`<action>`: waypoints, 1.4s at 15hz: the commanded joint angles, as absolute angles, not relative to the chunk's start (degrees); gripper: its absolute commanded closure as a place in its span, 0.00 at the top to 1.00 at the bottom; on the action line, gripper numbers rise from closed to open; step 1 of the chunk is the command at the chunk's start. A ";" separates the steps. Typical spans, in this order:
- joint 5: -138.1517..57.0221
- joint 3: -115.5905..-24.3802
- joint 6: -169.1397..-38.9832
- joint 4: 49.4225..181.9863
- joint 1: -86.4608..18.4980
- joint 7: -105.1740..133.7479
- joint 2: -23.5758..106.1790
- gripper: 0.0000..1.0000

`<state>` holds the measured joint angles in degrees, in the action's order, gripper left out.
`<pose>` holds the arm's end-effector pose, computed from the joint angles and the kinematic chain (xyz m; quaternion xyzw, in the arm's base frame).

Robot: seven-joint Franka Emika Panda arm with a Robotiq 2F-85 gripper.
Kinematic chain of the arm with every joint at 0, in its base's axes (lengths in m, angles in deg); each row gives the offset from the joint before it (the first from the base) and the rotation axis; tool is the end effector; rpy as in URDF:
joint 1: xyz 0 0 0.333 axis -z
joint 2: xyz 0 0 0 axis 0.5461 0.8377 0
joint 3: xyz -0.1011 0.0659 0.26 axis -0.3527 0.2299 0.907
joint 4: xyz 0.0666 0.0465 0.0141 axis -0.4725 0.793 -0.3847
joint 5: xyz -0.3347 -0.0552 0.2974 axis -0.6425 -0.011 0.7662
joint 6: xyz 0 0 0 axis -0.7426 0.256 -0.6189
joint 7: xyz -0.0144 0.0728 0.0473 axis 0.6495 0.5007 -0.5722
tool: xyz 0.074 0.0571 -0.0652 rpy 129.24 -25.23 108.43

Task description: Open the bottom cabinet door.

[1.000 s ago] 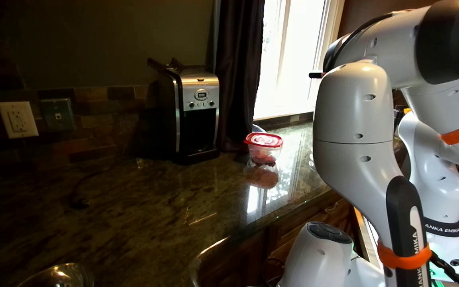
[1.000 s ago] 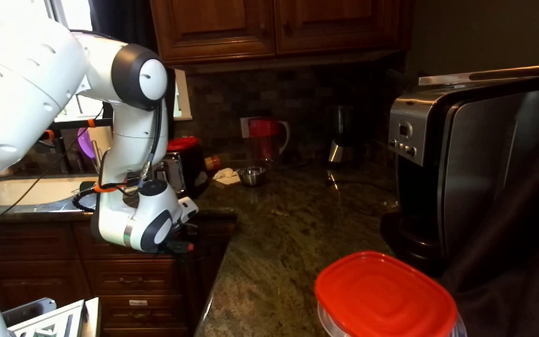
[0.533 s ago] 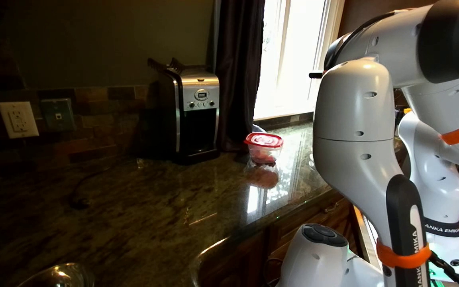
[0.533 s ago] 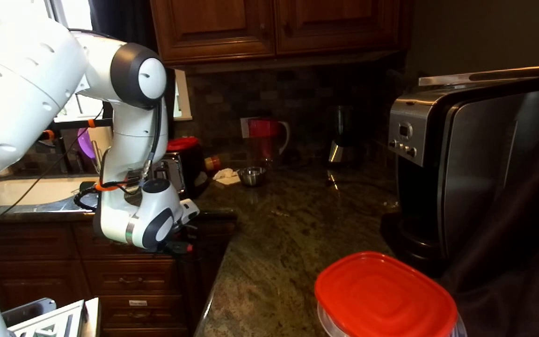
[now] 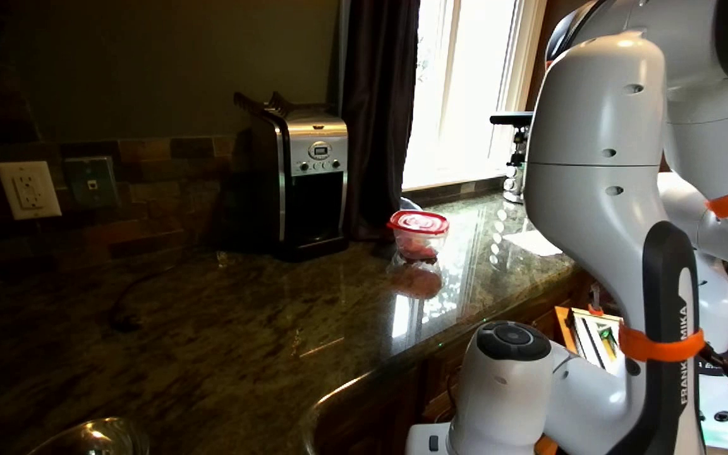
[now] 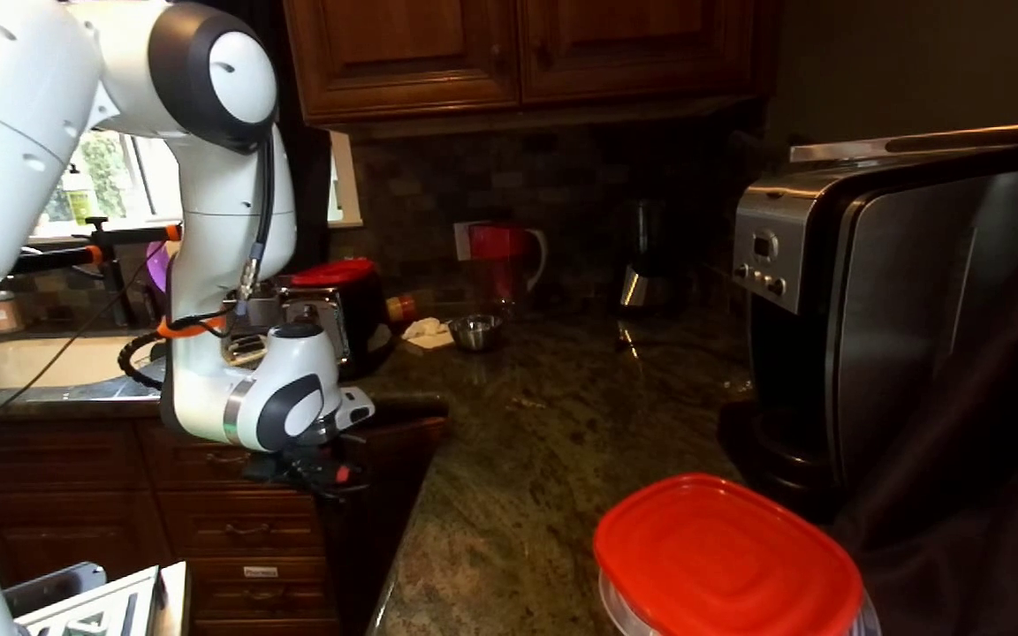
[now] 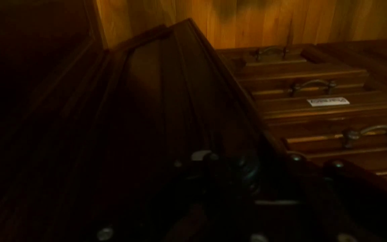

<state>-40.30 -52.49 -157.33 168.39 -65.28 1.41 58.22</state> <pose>0.2783 0.3315 -0.0032 -0.8861 -0.4501 -0.0654 0.0893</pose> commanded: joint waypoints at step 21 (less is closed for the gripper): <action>-46.74 -45.13 -162.94 167.71 -57.03 5.30 61.14 1.00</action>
